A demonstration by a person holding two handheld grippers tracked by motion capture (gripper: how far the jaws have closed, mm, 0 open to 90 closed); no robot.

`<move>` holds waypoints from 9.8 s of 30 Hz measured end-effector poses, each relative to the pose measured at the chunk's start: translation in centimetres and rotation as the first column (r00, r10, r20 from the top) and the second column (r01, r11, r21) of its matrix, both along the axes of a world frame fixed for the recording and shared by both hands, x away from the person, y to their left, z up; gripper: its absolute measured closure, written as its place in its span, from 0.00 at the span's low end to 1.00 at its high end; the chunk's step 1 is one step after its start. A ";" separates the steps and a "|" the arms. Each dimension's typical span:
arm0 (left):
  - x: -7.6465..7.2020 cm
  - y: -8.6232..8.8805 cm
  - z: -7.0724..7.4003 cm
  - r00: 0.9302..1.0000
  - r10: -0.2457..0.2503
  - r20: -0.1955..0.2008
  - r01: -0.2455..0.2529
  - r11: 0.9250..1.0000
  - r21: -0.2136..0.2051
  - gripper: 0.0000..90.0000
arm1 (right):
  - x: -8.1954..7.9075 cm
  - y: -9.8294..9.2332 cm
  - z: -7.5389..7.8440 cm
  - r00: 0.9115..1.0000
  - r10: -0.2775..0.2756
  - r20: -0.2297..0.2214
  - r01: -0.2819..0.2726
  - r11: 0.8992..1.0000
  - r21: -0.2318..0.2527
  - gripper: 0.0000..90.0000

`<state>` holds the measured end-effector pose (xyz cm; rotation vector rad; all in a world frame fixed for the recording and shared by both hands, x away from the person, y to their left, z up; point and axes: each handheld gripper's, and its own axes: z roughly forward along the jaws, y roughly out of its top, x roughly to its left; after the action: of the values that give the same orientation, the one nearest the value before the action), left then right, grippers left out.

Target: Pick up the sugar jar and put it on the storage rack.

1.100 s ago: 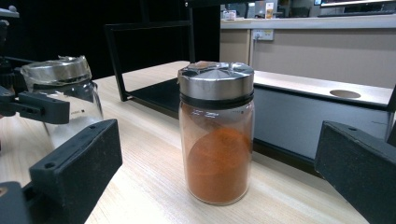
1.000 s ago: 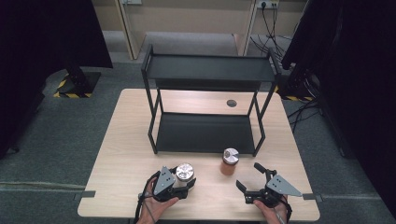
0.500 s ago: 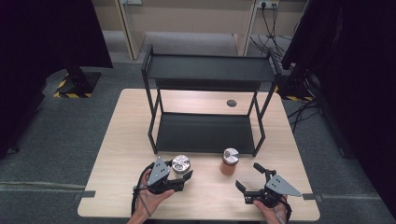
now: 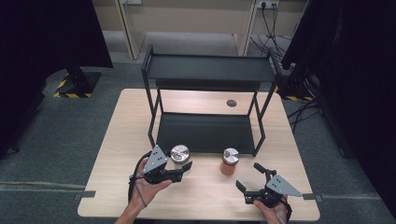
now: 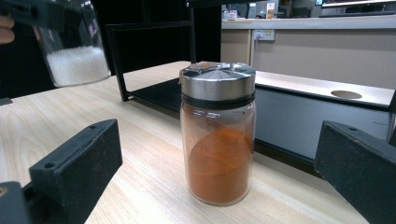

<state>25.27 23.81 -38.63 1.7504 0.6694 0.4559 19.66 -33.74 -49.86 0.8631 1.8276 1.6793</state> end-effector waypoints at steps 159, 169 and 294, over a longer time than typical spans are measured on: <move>15.8 -7.4 21.5 0.913 0.401 0.072 -0.396 0.915 -0.074 0.05 | 0.1 -0.2 -0.2 1.000 0.022 -0.007 -0.022 1.000 0.018 0.01; 15.1 -6.9 21.4 0.920 0.385 0.074 -0.379 0.922 -0.075 0.00 | 0.1 -0.2 -0.1 1.000 0.022 -0.007 -0.022 1.000 0.017 0.01; -2.2 -0.9 -7.4 0.998 0.002 0.056 0.007 0.989 -0.148 0.00 | 0.1 0.0 -0.2 1.000 0.017 -0.002 -0.017 1.000 0.021 0.01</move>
<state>23.07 22.96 -46.07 1.5923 0.6451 0.4406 19.76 -33.76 -50.10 0.8616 1.8264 1.7117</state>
